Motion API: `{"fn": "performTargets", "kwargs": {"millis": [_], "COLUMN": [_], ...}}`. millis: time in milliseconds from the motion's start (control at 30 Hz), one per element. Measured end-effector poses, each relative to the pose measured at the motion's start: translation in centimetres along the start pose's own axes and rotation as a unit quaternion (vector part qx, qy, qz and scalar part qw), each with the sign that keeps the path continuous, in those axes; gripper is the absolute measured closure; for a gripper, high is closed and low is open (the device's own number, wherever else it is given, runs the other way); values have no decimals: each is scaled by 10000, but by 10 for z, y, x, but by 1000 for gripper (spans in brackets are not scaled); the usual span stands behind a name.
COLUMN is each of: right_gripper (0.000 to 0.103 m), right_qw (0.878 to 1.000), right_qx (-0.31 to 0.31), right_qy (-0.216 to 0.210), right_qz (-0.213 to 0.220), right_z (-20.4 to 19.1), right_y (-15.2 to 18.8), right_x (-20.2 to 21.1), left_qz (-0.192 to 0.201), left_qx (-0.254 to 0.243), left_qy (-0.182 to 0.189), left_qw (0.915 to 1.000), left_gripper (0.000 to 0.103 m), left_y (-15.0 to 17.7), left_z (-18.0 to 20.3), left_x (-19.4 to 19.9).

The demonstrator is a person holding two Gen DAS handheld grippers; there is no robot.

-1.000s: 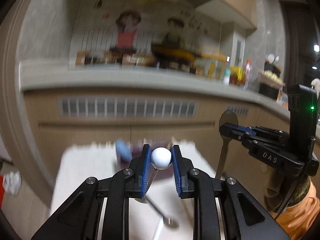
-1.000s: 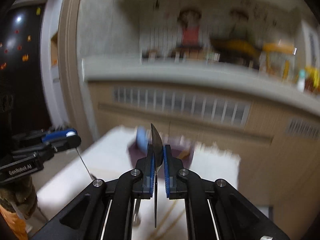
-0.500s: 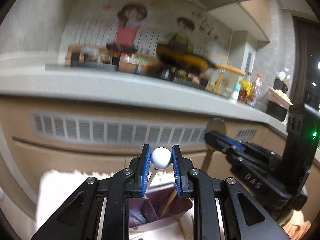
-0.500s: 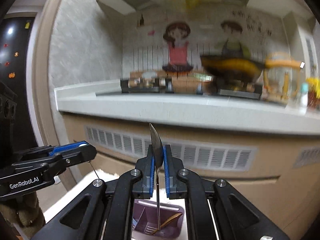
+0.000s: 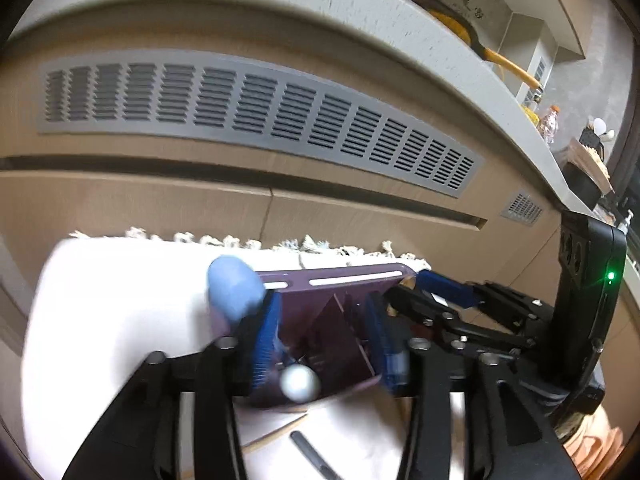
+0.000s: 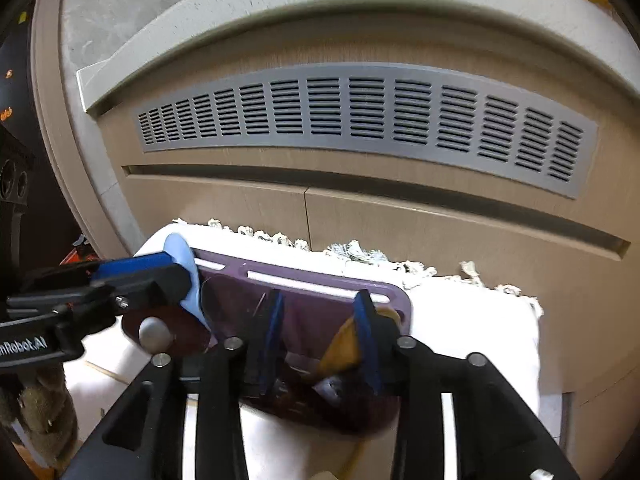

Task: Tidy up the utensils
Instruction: 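Lower the ball-handled spoon into the purple caddy with the left tool while the right tool drops the knife in, then grasp the white plastic spoon with the left tool while the right tool grasps the dark-handled spoon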

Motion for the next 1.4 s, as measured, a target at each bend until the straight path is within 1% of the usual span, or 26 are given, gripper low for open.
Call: {"fn": "performTargets", "kwargs": {"millis": [67, 133, 167, 200, 267, 333, 400, 467, 533, 567, 667, 733, 833, 933, 967, 1033, 1100, 1133, 1167, 1200, 1267, 1300, 1367, 1400], "right_gripper": [46, 42, 41, 39, 35, 32, 31, 29, 26, 26, 26, 26, 27, 41, 41, 41, 40, 40, 40, 40, 38, 36, 34, 33], "right_qw": [9999, 9996, 9994, 9993, 9987, 9978, 9963, 9937, 9900, 9866, 9781, 9737, 9684, 9641, 9636, 9669, 9730, 9760, 9795, 9815, 9851, 9863, 9883, 9890], "right_qx": [36, 134, 235, 312, 480, 646, 802, 968, 1136, 1260, 1459, 1531, 1666, 1722, 1727, 1655, 1459, 1338, 1188, 1098, 901, 816, 628, 562], "right_qy": [72, 122, 131, 130, 117, 103, 52, -74, -231, -358, -704, -869, -994, -1019, -991, -867, -709, -645, -546, -467, -296, -235, -102, -56], "right_qz": [124, 210, 212, 186, 86, -67, -315, -554, -798, -975, -1305, -1446, -1570, -1746, -1784, -1740, -1639, -1595, -1534, -1497, -1433, -1416, -1382, -1369], "right_z": [1, -4, -8, -11, -20, -29, -38, -49, -62, -72, -93, -106, -118, -124, -122, -116, -104, -96, -85, -77, -58, -50, -33, -27], "right_y": [3, 6, 14, 19, 36, 58, 86, 112, 139, 157, 195, 211, 232, 244, 243, 239, 231, 227, 223, 220, 217, 217, 216, 216], "right_x": [15, 27, 36, 41, 50, 57, 61, 65, 68, 71, 78, 80, 83, 80, 78, 77, 76, 77, 78, 78, 80, 81, 82, 81], "left_qz": [91, 112, 109, 100, 24, -137, -283, -446, -585, -670, -848, -928, -1035, -1139, -1182, -1319, -1429, -1447, -1437, -1440, -1507, -1556, -1679, -1690], "left_qx": [-140, -343, -447, -556, -662, -741, -757, -723, -686, -642, -479, -356, -273, -339, -314, -77, 113, 109, -4, -113, -404, -486, -601, -676], "left_qy": [-161, -341, -452, -579, -724, -799, -859, -987, -1103, -1168, -1249, -1181, -820, -573, -459, -152, 150, 285, 356, 362, 222, 130, 15, -56], "left_qw": [9997, 9988, 9979, 9967, 9952, 9940, 9930, 9915, 9898, 9888, 9874, 9880, 9909, 9913, 9914, 9911, 9896, 9890, 9890, 9889, 9875, 9865, 9840, 9833], "left_gripper": [45, 44, 41, 38, 35, 33, 27, 23, 22, 22, 22, 22, 22, 22, 22, 22, 24, 24, 25, 27, 30, 34, 39, 40], "left_y": [2, 11, 18, 28, 44, 68, 92, 122, 146, 159, 188, 205, 224, 235, 239, 244, 247, 247, 246, 245, 245, 246, 248, 249], "left_z": [-1, 1, 2, 3, 1, 1, 0, -2, -5, -7, -11, -11, -3, 8, 12, 22, 33, 41, 51, 56, 65, 66, 68, 69], "left_x": [17, 35, 42, 52, 62, 74, 85, 95, 104, 108, 119, 126, 132, 135, 135, 131, 126, 124, 122, 122, 116, 113, 105, 103]}}
Point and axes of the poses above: each gripper's, at about its wrist camera, not at the fingertips, and x roughly against the way its jaws point, z to its right, y to its underside, the point moved 9 cm from there along -x, roughly the way its jaws point, and after that the axes turned 10 degrees about -x, right-handed, at the moved point
